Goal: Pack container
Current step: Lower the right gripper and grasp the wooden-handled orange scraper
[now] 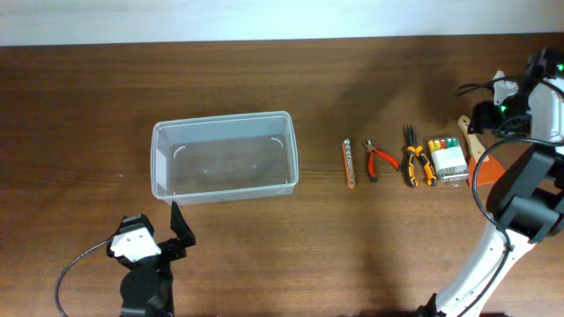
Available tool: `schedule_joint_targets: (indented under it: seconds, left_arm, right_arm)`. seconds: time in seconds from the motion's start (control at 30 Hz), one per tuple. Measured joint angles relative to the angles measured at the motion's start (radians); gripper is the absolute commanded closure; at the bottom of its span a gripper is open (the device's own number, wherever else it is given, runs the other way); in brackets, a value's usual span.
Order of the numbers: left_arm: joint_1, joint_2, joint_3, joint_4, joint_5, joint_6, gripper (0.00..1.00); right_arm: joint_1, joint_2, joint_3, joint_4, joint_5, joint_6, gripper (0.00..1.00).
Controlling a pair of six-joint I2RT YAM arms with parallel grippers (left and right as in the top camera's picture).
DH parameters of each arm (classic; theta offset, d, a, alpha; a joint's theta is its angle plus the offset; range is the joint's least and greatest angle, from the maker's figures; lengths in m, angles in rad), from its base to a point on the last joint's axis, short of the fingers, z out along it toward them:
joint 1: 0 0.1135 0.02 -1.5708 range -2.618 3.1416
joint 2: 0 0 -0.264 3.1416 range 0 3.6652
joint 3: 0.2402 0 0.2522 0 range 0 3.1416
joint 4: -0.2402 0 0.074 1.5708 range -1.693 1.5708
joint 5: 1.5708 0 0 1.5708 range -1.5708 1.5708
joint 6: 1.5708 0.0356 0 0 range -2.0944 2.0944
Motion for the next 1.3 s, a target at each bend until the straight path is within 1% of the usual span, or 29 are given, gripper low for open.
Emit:
schedule_joint_targets:
  seconds: [0.17, 0.27, 0.63, 0.67, 0.73, 0.83, 0.87, 1.1, 1.23, 1.3]
  left_arm:
    - [0.000, 0.000, 0.000, 0.000, 0.000, 0.000, 0.01]
    - [0.000, 0.000, 0.000, 0.000, 0.000, 0.000, 0.01]
    - [0.000, 0.000, 0.000, 0.000, 0.000, 0.000, 0.01]
    - [0.000, 0.000, 0.000, 0.000, 0.000, 0.000, 0.01]
    - [0.000, 0.000, 0.000, 0.000, 0.000, 0.000, 0.01]
    - [0.000, 0.000, 0.000, 0.000, 0.000, 0.000, 0.01]
    - [0.000, 0.000, 0.000, 0.000, 0.000, 0.000, 0.01]
    - [0.000, 0.000, 0.000, 0.000, 0.000, 0.000, 0.01]
    - [0.000, 0.000, 0.000, 0.000, 0.000, 0.000, 0.01]
    - [0.000, 0.000, 0.000, 0.000, 0.000, 0.000, 0.01]
  right_arm:
    - [0.002, 0.015, 0.000, 0.007, 0.018, -0.098, 0.32]
    - [0.006, 0.029, 0.000, 0.007, 0.046, -0.133, 0.27]
    - [0.015, 0.054, -0.107, 0.016, 0.142, -0.163, 0.27]
    - [0.015, 0.055, -0.114, 0.019, 0.147, -0.164, 0.28]
    - [0.015, 0.054, -0.118, 0.023, 0.153, -0.164, 0.34]
    - [0.015, 0.050, -0.127, 0.026, 0.153, -0.168, 0.49]
    - [0.016, 0.048, -0.129, 0.025, 0.152, -0.169, 0.52]
    - [0.019, 0.048, -0.130, 0.023, 0.156, -0.131, 0.54]
    - [0.019, 0.047, -0.130, 0.017, 0.151, -0.080, 0.59]
    - [0.019, 0.046, -0.131, 0.011, 0.141, -0.067, 0.60]
